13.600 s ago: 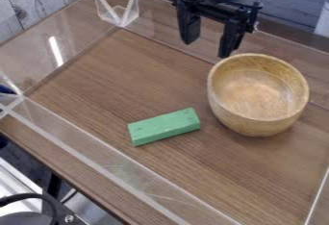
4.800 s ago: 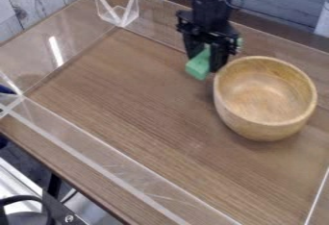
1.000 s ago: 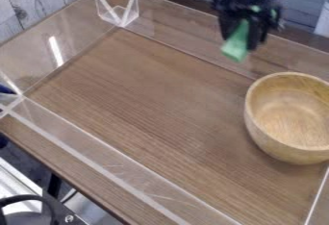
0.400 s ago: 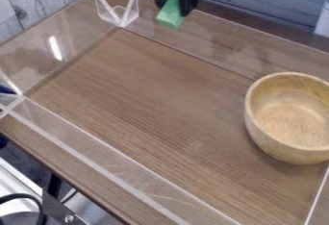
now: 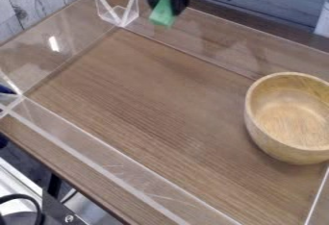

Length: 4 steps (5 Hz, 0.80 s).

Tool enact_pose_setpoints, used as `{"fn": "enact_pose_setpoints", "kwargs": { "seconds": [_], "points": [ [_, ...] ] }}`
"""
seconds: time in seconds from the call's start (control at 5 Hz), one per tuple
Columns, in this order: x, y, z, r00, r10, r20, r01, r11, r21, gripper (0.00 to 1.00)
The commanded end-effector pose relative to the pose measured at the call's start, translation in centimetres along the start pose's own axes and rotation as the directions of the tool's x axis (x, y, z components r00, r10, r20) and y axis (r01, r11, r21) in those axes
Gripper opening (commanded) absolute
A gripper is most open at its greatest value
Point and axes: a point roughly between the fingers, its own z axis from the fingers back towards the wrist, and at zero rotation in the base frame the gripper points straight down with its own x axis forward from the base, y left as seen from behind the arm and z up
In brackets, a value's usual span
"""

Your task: Put the green block in the brown bowl

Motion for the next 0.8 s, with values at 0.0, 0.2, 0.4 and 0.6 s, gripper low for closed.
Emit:
{"fn": "enact_pose_setpoints", "kwargs": {
  "seconds": [0.0, 0.2, 0.4, 0.6],
  "points": [
    [2.2, 1.0, 2.1, 0.995, 0.005, 0.103, -0.008, 0.999, 0.035, 0.00],
    [2.4, 1.7, 1.6, 0.994, 0.012, 0.112, -0.016, 0.999, 0.038, 0.00],
    [1.4, 2.1, 1.8, 0.994, 0.013, 0.110, -0.017, 0.999, 0.039, 0.00],
    [1.1, 0.4, 3.5, 0.990, -0.011, 0.139, 0.009, 1.000, 0.017, 0.00]
  ]
}}
